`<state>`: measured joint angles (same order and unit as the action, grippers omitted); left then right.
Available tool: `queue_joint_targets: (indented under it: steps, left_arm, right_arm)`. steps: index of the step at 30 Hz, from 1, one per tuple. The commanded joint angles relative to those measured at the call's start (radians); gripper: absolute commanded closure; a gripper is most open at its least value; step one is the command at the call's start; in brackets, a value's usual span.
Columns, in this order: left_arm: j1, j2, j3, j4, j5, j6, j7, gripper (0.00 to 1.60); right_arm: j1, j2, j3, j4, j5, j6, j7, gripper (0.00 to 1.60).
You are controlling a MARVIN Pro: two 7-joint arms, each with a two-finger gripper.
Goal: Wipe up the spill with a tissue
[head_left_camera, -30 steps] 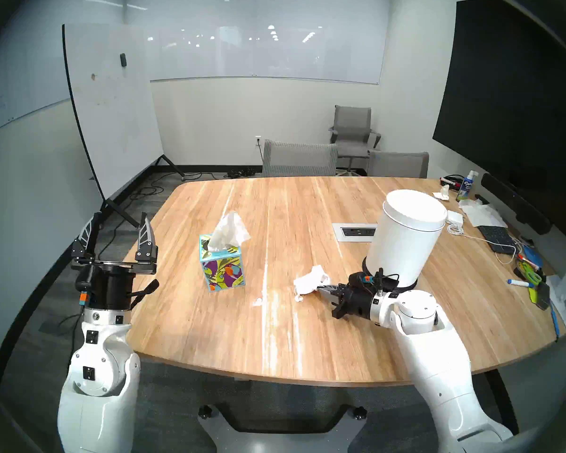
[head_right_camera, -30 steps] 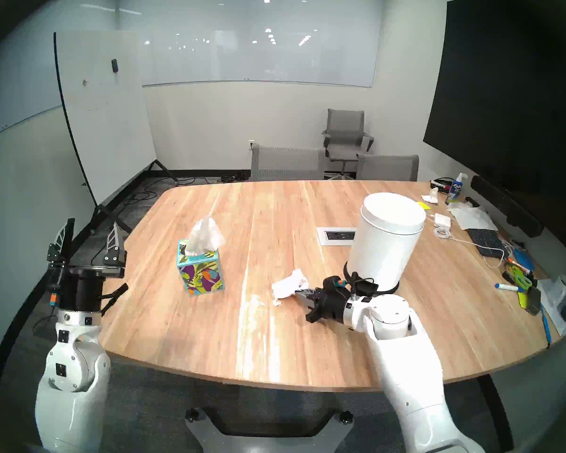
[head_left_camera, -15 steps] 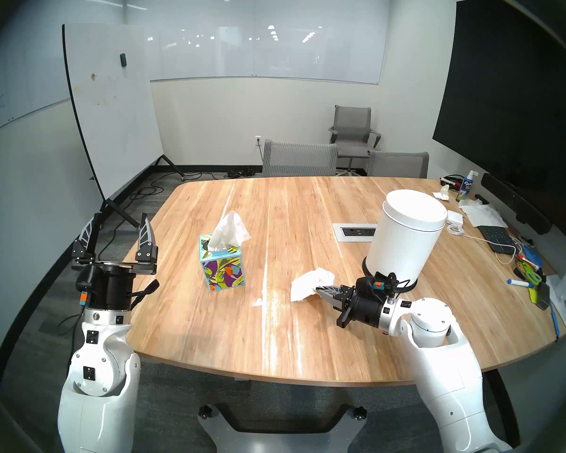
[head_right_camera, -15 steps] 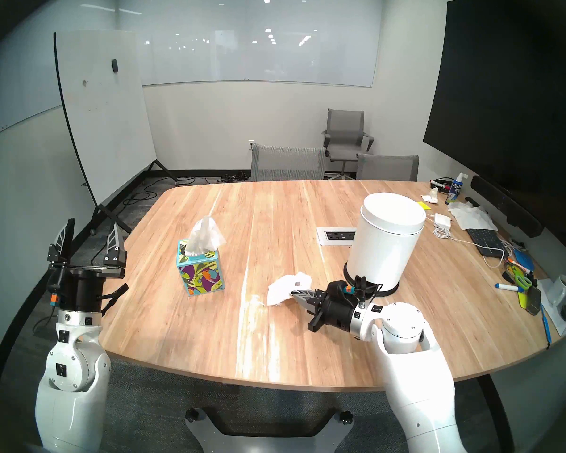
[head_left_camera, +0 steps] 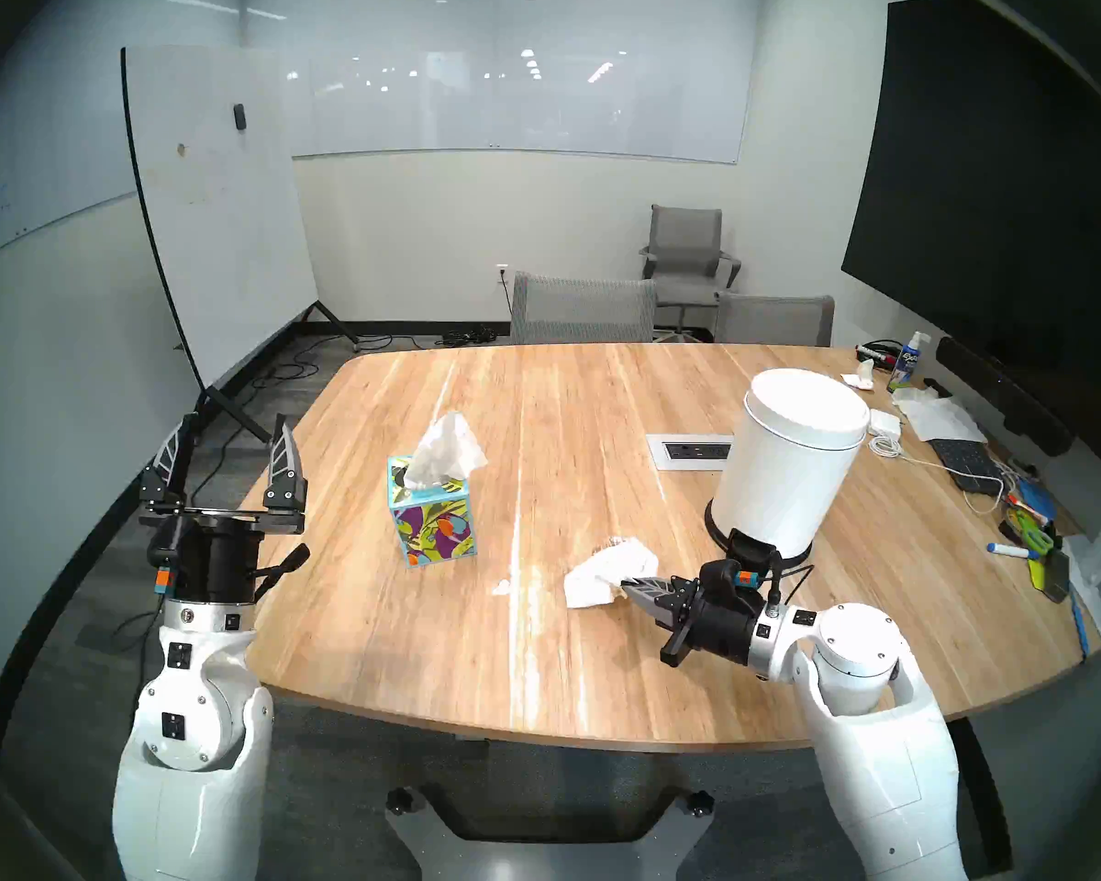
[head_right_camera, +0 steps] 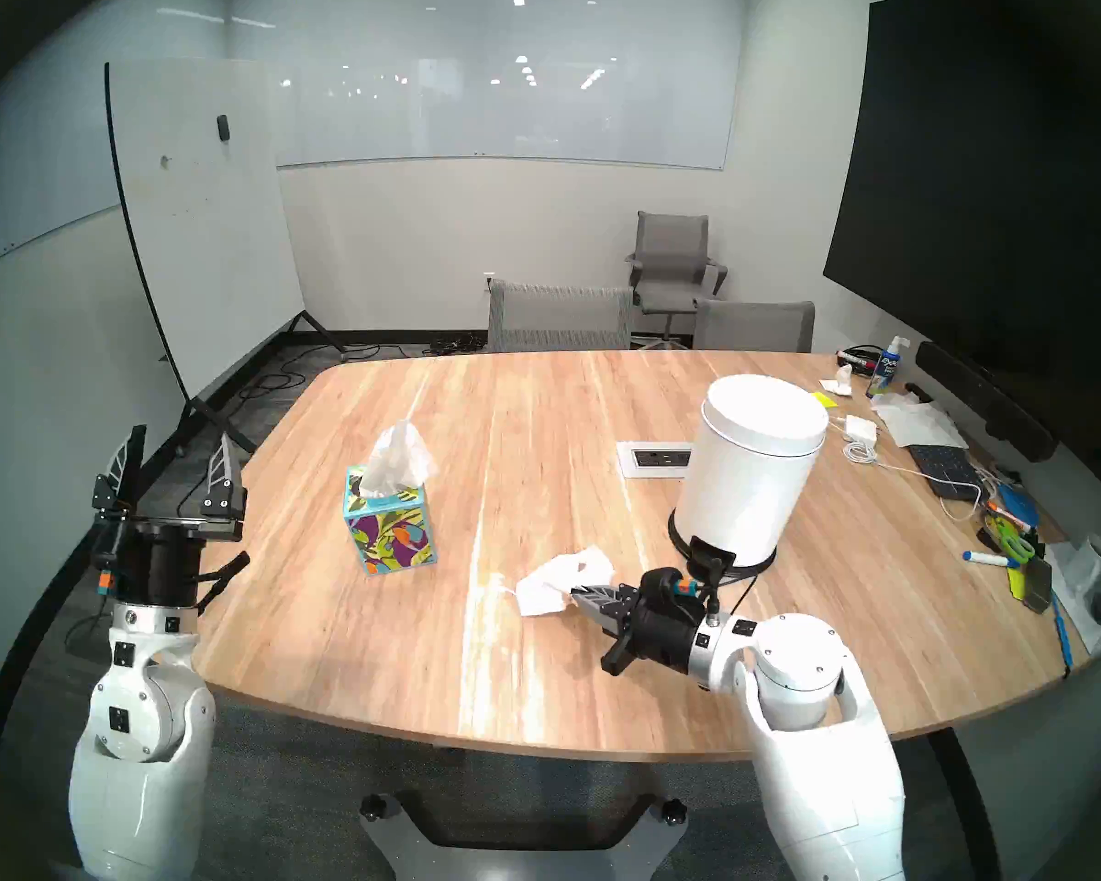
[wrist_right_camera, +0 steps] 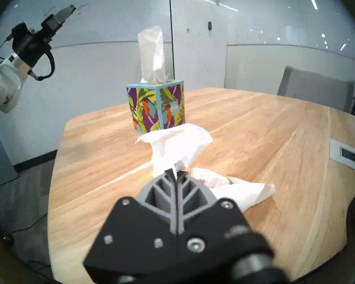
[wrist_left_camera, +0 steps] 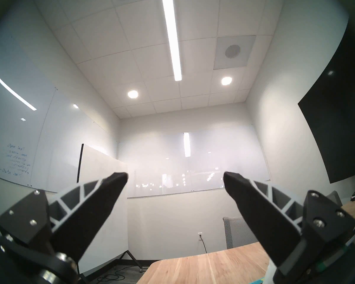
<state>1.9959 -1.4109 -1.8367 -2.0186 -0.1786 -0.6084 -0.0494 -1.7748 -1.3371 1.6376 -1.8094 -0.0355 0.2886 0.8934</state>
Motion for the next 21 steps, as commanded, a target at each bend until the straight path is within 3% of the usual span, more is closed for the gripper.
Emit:
queue_joint_targets:
  steps: [1,15,21]
  left_arm:
    - [0.003,-0.002,-0.002,-0.022,0.001,-0.008,0.001,0.00]
    - [0.002,-0.002,-0.002,-0.021,0.000,-0.008,0.001,0.00]
    - [0.002,-0.002,-0.002,-0.021,0.000,-0.008,0.001,0.00]
  right_arm:
    - [0.073,0.026,-0.010,0.020,-0.042,0.071,-0.010,1.60]
    - [0.223,0.005,-0.078,0.173,-0.081,0.080,-0.006,1.60]
    - [0.245,0.001,-0.095,0.177,-0.090,0.084,0.011,1.60]
